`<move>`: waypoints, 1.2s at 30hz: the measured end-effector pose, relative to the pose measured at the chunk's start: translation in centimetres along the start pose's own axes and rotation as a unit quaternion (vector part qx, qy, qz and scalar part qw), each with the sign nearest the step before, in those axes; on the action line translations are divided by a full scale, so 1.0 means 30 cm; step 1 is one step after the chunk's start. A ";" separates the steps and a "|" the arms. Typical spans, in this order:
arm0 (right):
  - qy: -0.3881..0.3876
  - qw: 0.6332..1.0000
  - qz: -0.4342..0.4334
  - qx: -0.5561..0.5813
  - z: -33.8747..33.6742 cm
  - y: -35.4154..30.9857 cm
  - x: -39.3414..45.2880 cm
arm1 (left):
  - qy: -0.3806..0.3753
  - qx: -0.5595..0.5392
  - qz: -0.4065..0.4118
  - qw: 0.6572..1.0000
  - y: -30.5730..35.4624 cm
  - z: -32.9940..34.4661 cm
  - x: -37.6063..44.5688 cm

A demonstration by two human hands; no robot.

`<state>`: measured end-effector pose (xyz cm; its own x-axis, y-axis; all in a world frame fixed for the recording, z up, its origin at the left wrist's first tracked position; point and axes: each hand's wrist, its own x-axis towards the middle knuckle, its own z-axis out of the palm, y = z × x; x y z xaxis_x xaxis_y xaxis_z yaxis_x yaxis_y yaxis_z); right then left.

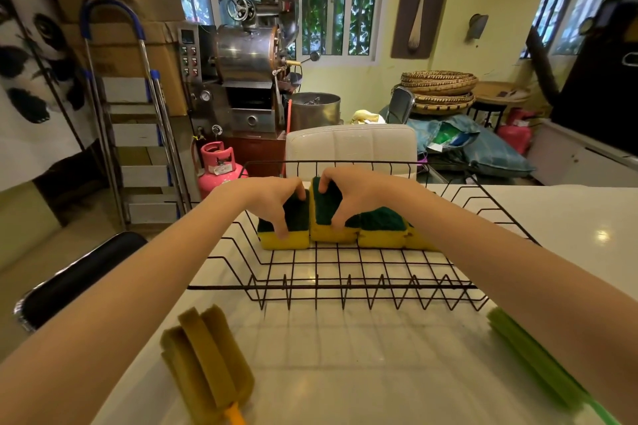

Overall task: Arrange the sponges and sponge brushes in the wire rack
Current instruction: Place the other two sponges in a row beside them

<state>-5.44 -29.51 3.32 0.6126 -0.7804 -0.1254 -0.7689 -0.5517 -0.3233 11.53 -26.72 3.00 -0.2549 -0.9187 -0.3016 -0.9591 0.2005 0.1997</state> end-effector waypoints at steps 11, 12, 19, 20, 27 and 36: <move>-0.015 1.000 0.010 0.017 0.023 0.020 0.010 | -0.003 0.009 -0.002 1.000 0.004 -0.001 0.009; -0.009 1.000 0.007 0.022 0.022 0.022 0.009 | -0.004 0.010 -0.001 1.000 0.005 0.000 0.012; -0.033 0.999 0.016 0.014 0.037 0.028 0.010 | 0.012 0.013 0.016 1.000 0.005 0.009 0.024; -0.039 0.999 0.020 0.011 0.039 0.029 0.010 | 0.013 0.014 0.015 1.000 0.004 0.011 0.023; -0.058 0.996 0.012 -0.062 0.043 -0.015 0.002 | 0.033 0.053 0.010 0.998 0.029 0.037 -0.005; 0.001 1.000 -0.001 -0.012 0.038 -0.109 -0.133 | 0.081 -0.015 0.041 0.996 0.092 0.027 -0.189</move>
<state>-5.15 -24.26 3.80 0.6132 -0.7801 -0.1239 -0.7724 -0.5594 -0.3007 10.22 -20.69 4.51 -0.3062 -0.9432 -0.1290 -0.9313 0.2687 0.2460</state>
